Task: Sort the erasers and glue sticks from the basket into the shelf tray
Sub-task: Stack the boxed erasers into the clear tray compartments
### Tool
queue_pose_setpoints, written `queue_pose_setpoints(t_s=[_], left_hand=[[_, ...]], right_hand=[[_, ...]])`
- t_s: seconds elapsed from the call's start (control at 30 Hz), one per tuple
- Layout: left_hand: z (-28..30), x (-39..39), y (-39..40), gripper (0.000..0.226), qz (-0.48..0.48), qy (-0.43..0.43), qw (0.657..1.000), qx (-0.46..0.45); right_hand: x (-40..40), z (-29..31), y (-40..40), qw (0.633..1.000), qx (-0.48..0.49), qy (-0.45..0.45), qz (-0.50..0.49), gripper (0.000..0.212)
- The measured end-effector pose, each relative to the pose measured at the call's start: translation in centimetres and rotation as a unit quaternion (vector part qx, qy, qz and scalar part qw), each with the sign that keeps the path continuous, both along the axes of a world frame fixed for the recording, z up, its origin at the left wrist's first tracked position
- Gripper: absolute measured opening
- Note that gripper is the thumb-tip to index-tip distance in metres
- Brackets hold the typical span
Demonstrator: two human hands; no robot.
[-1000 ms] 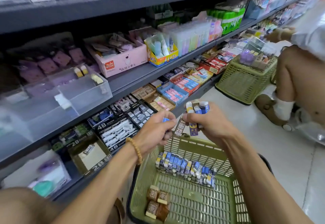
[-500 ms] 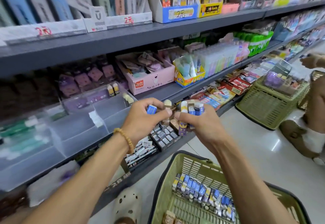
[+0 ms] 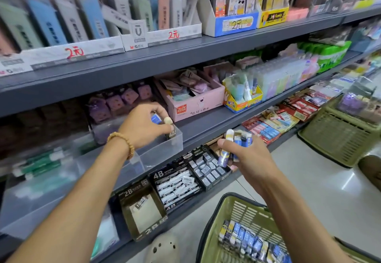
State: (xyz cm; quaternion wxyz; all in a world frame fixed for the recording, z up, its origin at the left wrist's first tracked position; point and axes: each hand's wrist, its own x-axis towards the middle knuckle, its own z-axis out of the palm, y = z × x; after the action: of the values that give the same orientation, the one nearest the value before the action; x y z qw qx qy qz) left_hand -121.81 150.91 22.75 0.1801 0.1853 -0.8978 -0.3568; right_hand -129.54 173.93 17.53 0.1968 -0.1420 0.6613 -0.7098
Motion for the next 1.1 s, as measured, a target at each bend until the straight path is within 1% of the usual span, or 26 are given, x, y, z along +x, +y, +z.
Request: queue_pose_setpoints(t_s=[0.07,0.17,0.27,0.33,0.4,0.53,0.63,0.73,0.8,0.9,1.03,1.1], left_hand=[[-0.2,-0.4,-0.2,0.022,-0.006,-0.023,1.0,-0.009],[-0.7,-1.0,-0.4,0.022,0.002,-0.032,0.999,-0.013],[-1.0,-1.4,-0.5,0.023,0.01,-0.069,0.997,-0.035],[-1.1,-1.6,-0.5,0.024,0.012,-0.095,0.994,-0.043],[-1.3,-1.7,-0.6,0.023,0.019,-0.105,0.993,-0.046],[-1.9,-1.9,-0.9,0.02,0.01,-0.118,0.992,-0.032],[-2.1,-2.1,-1.2,0.018,0.003,-0.13,0.991,-0.018],[-2.1,-2.0,-1.3,0.018,0.0,-0.124,0.992,-0.014],[-2.1,-2.0,-1.3,0.016,-0.013,-0.115,0.993,0.014],[-2.2,-2.1,-1.2,0.015,-0.009,-0.11,0.99,0.084],[-2.5,-2.0,-1.2,0.015,-0.005,-0.106,0.991,0.076],[-2.6,-2.0,-1.2,0.016,0.001,-0.097,0.992,0.079]], right_hand=[[0.0,-0.2,-0.2,1.0,0.009,-0.004,0.001,0.018],[-0.1,-0.6,-0.6,1.0,0.008,-0.019,0.007,0.018],[-0.4,-1.2,-1.0,0.999,0.0,-0.032,0.003,0.033],[-0.6,-1.5,-1.2,0.999,-0.001,-0.033,0.001,0.038],[-0.7,-1.7,-1.4,0.999,-0.001,-0.037,0.0,0.036],[-0.6,-2.0,-1.8,0.999,0.002,-0.047,-0.001,0.02],[-0.5,-2.0,-2.2,0.998,-0.009,-0.065,0.007,0.019],[-0.4,-2.0,-2.3,0.995,-0.033,-0.089,0.019,0.018],[-0.4,-1.9,-2.4,0.994,-0.044,-0.097,0.025,0.019],[-0.3,-1.6,-2.5,0.992,-0.058,-0.106,0.029,0.025],[-0.2,-1.2,-2.8,0.989,-0.08,-0.12,0.02,0.042],[-0.1,-0.9,-3.0,0.989,-0.085,-0.119,0.018,0.047]])
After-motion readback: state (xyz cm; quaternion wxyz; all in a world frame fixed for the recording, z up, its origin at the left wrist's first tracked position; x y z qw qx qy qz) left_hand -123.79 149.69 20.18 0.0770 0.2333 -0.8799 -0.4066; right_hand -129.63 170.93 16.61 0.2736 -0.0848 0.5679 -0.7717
